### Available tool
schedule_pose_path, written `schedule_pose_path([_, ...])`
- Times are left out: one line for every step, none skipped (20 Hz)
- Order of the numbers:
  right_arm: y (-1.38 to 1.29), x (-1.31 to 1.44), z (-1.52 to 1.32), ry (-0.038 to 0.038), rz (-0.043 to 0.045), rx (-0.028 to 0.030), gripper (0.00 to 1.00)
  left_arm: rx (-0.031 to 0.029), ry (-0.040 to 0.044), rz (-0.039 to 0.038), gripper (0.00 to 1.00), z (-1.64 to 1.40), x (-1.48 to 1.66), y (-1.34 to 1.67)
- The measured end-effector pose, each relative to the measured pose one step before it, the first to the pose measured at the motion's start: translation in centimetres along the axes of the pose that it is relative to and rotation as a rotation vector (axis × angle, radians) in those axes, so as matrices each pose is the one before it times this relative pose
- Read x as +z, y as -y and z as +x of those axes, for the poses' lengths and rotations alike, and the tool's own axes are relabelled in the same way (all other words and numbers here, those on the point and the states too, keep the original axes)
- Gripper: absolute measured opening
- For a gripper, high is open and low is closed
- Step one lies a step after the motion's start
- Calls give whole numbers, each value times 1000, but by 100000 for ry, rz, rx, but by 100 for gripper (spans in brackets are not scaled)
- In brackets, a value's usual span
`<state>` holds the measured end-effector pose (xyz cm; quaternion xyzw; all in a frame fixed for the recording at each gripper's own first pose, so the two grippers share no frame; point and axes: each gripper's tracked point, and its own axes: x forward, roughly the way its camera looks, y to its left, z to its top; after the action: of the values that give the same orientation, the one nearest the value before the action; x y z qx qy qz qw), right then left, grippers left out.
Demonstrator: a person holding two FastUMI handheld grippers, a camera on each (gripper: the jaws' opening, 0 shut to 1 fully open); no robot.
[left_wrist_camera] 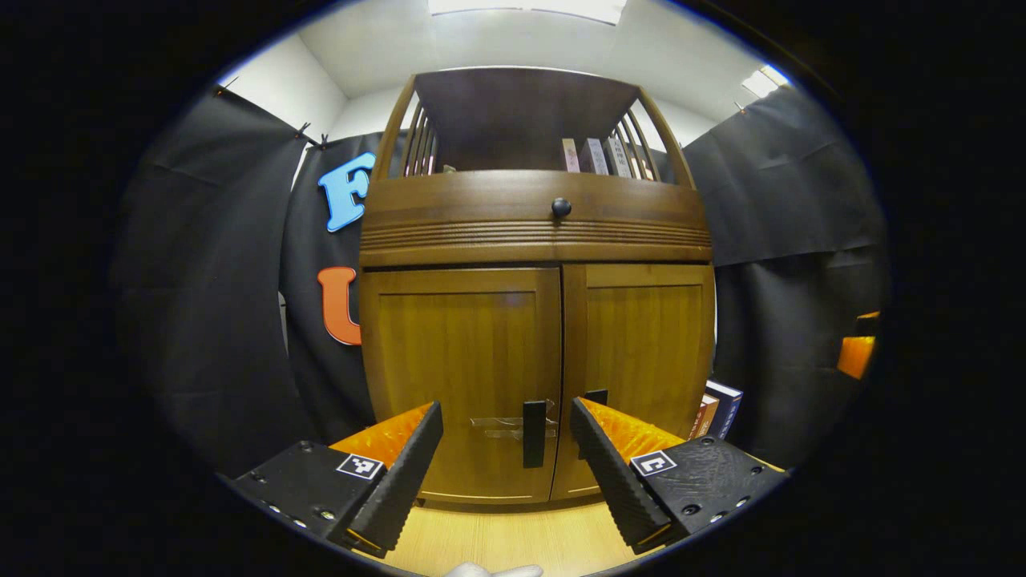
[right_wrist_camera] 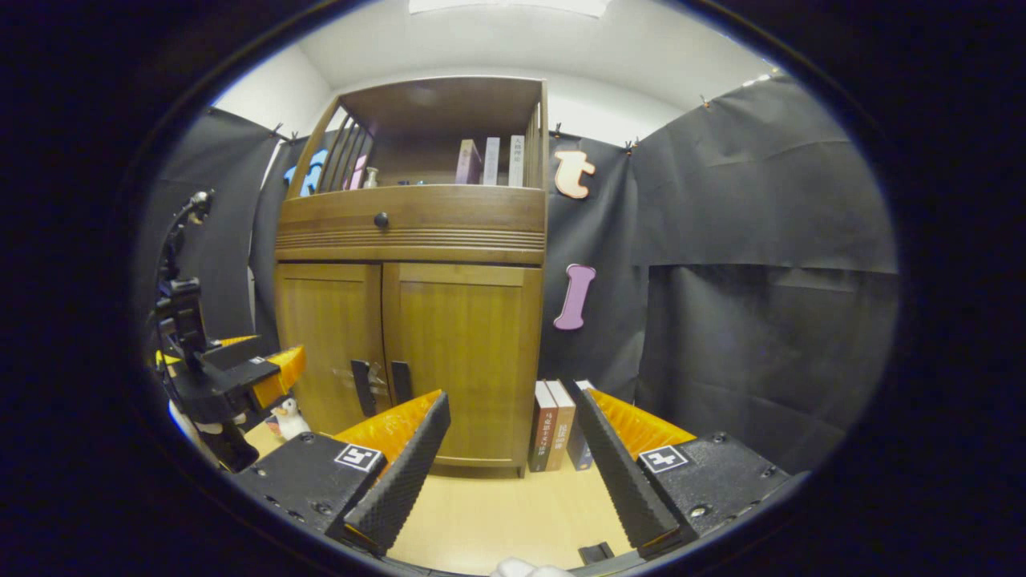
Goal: Open the right door of the double-door shoe cabinet with the right hand, and open the left door with the left hand.
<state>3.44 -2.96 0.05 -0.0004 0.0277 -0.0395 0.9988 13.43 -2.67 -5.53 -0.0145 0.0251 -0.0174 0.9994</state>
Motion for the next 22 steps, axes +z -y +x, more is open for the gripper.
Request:
schedule_pose_path([86,211,437,469,-173,-518,100,25,-713,-181,96,432,-323,171])
schedule_pose_path([62,-204,534,-85,-116,-557,100,-2,-429,-72,96,313,-250,114])
schedule_pose_path([-46,-93,524,-785,-92,-133,100,10,-531,-29,96,106,-159,6])
schedule_pose_path([-143,-33,424,208,-89,22,100,-117,-61,-210,96,-41,-46,-82])
schedule_pose_path([-150,124,348,634,-439,-24,100,-324,-426,189,100,-205,-16,45])
schedule_pose_path([-246,-153,555,330,-1171,-57,100,114,-711,497,96,-356,-163,-111])
schedule_pose_path([-242,-302,688,-198,-1292,-126,100,296,-439,173,96,-480,-34,-207])
schedule_pose_path([-595,-528,680,-916,-774,777,100,242,-89,232,96,-393,17,-345])
schedule_pose_path([-736,-323,710,-478,184,1262,100,575,-256,-29,96,-574,63,-436])
schedule_pose_path([-814,-309,794,-205,447,1571,100,123,-436,-319,96,-629,81,-358])
schedule_pose_path([-926,-415,762,-644,108,1897,100,375,-766,-234,96,-654,-42,-433])
schedule_pose_path([-874,-402,822,-779,-336,1590,100,639,-517,-29,96,-712,142,-547])
schedule_pose_path([-866,-323,967,-102,-623,1243,100,1093,-441,-153,96,-828,100,-698])
schedule_pose_path([-925,-499,1143,-663,-509,1030,100,967,227,-181,96,-821,213,-655])
schedule_pose_path([-1198,-348,1090,72,-264,2112,100,1140,359,75,100,-652,248,-632])
schedule_pose_path([-1064,-362,1216,83,-237,1730,100,1235,73,747,96,-584,2,-686])
schedule_pose_path([-852,-501,1141,-752,-251,1182,100,1647,-142,856,96,-643,61,-740])
schedule_pose_path([-730,-896,1254,-1933,104,1419,100,1258,-65,439,96,-537,72,-548])
schedule_pose_path([-957,-681,972,-2069,1465,2049,100,976,-195,153,96,-530,65,-476])
schedule_pose_path([-841,-554,1602,-777,1747,1530,100,922,1,-18,96,-554,21,-496])
schedule_pose_path([-676,-469,1360,-511,804,796,100,945,62,-37,96,-514,109,-403])
schedule_pose_path([-539,-476,1237,-1212,-418,328,100,623,35,192,96,-350,88,-350])
